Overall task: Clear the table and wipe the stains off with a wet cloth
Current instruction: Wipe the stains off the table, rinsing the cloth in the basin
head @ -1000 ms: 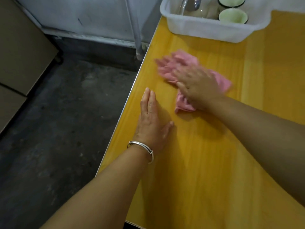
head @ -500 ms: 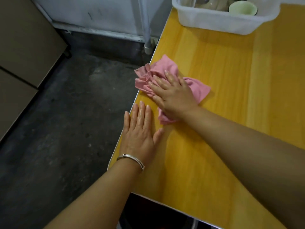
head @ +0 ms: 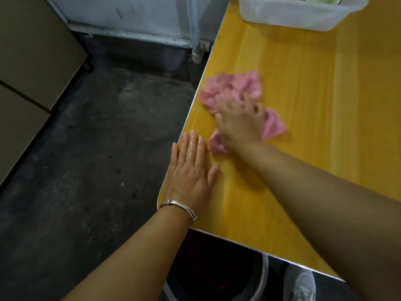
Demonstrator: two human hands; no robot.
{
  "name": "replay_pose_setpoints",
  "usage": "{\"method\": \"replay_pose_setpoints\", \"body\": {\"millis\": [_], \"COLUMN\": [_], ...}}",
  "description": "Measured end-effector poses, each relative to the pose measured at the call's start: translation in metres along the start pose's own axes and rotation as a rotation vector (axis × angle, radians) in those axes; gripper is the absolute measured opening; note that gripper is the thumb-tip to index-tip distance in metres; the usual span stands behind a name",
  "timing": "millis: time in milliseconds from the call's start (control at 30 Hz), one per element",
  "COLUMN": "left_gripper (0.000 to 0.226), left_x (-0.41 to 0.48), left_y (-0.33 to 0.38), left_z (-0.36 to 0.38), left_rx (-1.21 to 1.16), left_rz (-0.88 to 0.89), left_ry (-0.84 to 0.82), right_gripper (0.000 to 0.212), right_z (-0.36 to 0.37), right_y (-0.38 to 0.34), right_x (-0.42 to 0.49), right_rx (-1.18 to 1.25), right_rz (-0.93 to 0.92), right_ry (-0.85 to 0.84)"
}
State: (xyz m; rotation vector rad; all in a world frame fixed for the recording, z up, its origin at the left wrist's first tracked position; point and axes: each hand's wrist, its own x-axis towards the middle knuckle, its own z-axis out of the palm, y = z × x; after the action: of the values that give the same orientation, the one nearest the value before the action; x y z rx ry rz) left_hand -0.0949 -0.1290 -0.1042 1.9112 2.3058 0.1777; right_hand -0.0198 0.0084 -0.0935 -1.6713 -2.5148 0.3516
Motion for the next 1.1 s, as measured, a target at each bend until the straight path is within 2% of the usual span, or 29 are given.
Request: {"method": "replay_pose_setpoints", "body": {"millis": [100, 200, 267, 333, 400, 467, 533, 633, 700, 767, 833, 900, 967, 1033, 1067, 1100], "left_gripper": [0.07, 0.073, 0.074, 0.073, 0.069, 0.07, 0.065, 0.047, 0.046, 0.053, 0.049, 0.047, 0.051, 0.057, 0.059, 0.061], "left_x": [-0.005, -0.011, -0.018, -0.025, -0.031, -0.03, -0.027, -0.03, -0.04, -0.05, -0.057, -0.059, -0.058, -0.06, -0.061, -0.061], "left_y": [-0.006, -0.011, -0.012, -0.014, -0.016, -0.017, -0.017, -0.018, -0.022, -0.024, -0.025, -0.022, -0.019, -0.015, -0.014, -0.014], "left_z": [0.002, -0.002, -0.005, -0.005, -0.003, -0.003, -0.003, 0.001, 0.0, -0.005, -0.009, -0.013, -0.016, -0.018, -0.019, -0.021], "left_rx": [-0.033, -0.027, -0.055, -0.082, -0.106, -0.147, -0.192, -0.31, -0.444, -0.502, -0.485, -0.452, -0.422, -0.426, -0.448, -0.477], "left_rz": [0.017, 0.052, 0.053, 0.041, 0.053, 0.032, 0.029, 0.039, -0.029, -0.057, -0.062, -0.1, -0.146, -0.166, -0.173, -0.179], "left_ry": [0.033, 0.009, -0.025, -0.018, 0.016, 0.014, 0.045, 0.17, 0.184, 0.146, 0.101, 0.063, 0.051, 0.06, 0.064, 0.069], "right_gripper": [0.044, 0.044, 0.051, 0.058, 0.057, 0.05, 0.048, 0.05, 0.046, 0.045, 0.046, 0.053, 0.059, 0.056, 0.052, 0.048], "right_z": [0.01, 0.002, -0.004, -0.016, -0.026, -0.023, -0.011, 0.019, 0.024, 0.018, 0.014, 0.007, -0.003, -0.003, -0.001, 0.003], "right_y": [-0.023, 0.018, 0.06, 0.092, 0.097, 0.079, 0.043, -0.023, -0.05, -0.044, -0.013, 0.026, 0.049, 0.046, 0.035, 0.02], "right_x": [-0.02, -0.029, -0.044, -0.067, -0.081, -0.079, -0.075, -0.094, -0.111, -0.115, -0.117, -0.127, -0.139, -0.139, -0.135, -0.131], "right_rx": [-0.014, -0.071, -0.113, -0.13, -0.122, -0.093, -0.067, -0.059, -0.041, -0.058, -0.079, -0.099, -0.088, -0.078, -0.076, -0.092], "right_rz": [-0.361, -0.498, -0.358, -0.034, 0.275, 0.443, 0.403, 0.053, -0.101, -0.214, -0.291, -0.152, 0.128, 0.352, 0.393, 0.357], "right_ry": [-0.022, 0.022, -0.011, 0.045, 0.077, 0.075, 0.068, 0.076, 0.055, 0.044, 0.04, 0.038, 0.031, 0.087, 0.099, 0.116]}}
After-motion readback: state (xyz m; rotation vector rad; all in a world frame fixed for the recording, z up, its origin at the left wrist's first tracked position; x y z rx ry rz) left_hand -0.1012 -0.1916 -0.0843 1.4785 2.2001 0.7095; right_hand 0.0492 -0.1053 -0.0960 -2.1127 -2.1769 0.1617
